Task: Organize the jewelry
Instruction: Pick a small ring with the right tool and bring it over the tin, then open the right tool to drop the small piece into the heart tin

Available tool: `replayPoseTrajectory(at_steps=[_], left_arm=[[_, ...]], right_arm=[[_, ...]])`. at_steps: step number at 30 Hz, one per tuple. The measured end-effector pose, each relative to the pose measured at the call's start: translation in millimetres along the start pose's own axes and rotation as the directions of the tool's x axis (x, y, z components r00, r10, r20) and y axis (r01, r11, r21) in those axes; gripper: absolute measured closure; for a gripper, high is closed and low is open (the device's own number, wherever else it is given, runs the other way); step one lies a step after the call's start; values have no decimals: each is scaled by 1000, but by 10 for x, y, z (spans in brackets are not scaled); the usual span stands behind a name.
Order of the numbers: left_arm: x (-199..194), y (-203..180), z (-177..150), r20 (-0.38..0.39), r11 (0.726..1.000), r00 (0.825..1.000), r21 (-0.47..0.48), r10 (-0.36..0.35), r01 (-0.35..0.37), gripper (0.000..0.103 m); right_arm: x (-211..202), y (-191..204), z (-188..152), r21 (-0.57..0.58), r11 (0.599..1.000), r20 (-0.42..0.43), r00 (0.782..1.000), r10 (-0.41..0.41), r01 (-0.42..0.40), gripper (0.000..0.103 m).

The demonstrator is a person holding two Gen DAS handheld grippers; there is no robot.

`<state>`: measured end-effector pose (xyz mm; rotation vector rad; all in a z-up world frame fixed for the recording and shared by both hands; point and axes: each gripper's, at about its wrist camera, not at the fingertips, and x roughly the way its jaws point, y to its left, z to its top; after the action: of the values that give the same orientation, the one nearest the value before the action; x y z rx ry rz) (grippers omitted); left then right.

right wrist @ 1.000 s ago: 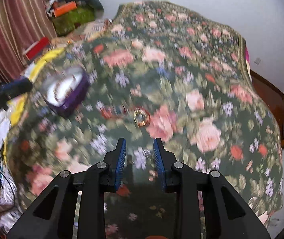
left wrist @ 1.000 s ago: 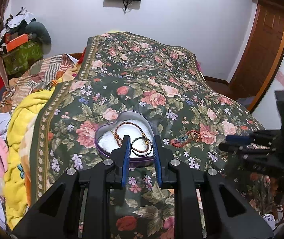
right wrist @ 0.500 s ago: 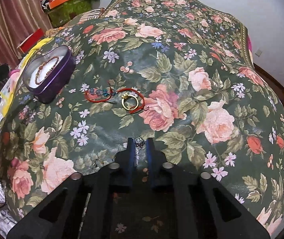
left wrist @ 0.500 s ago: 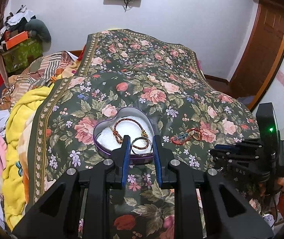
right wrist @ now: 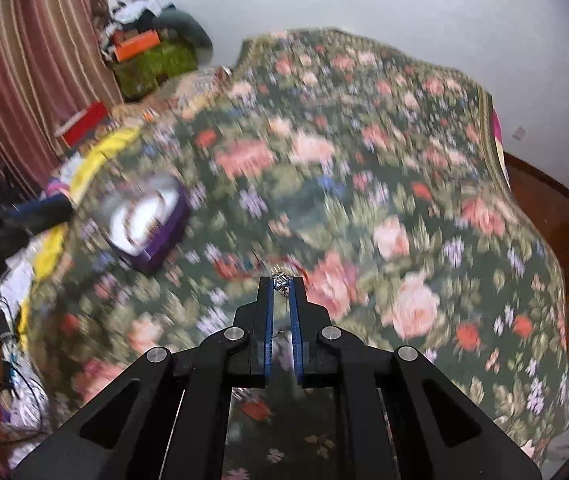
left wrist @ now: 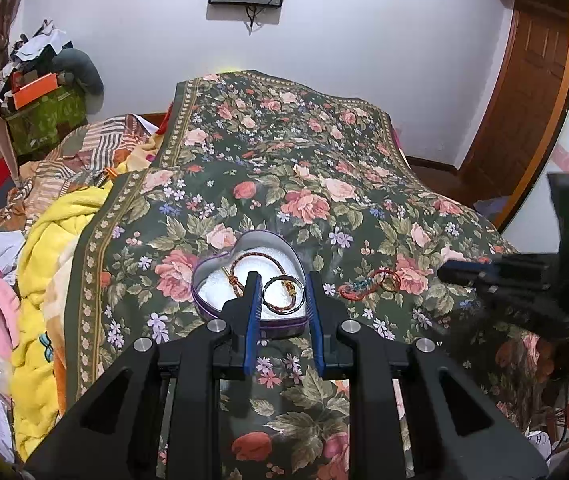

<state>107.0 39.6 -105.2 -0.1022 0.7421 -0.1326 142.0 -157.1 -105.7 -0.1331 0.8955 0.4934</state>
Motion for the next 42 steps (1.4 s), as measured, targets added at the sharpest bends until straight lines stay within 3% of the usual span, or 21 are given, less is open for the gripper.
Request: replayPoseTrajectory(at_steps=[11,16,23,27,42], left_arm=[[-89,111,76,31,999,999,-9,35,-35,82],[-93,222,118,41,998,998,-30,53,-52,82],[-53,312,166,38,997,997,-30,71,-70,82],[31,339,141,19,997,997,-27,75,-75,82],[373,416,91,-56,998,998,-65,9,-13,82]], right_arm=[[-174,459,439,-56,992,137,983,120,-113,96],[-119,668,555,-78,984,149,974,173,-162,96],[105,860,623,-88,974,117,969,216,-207,96],[245,939,616,-98,977,89,976,199,-190,96],[590,945,625,-81,977,-5,980,200,-200,96]])
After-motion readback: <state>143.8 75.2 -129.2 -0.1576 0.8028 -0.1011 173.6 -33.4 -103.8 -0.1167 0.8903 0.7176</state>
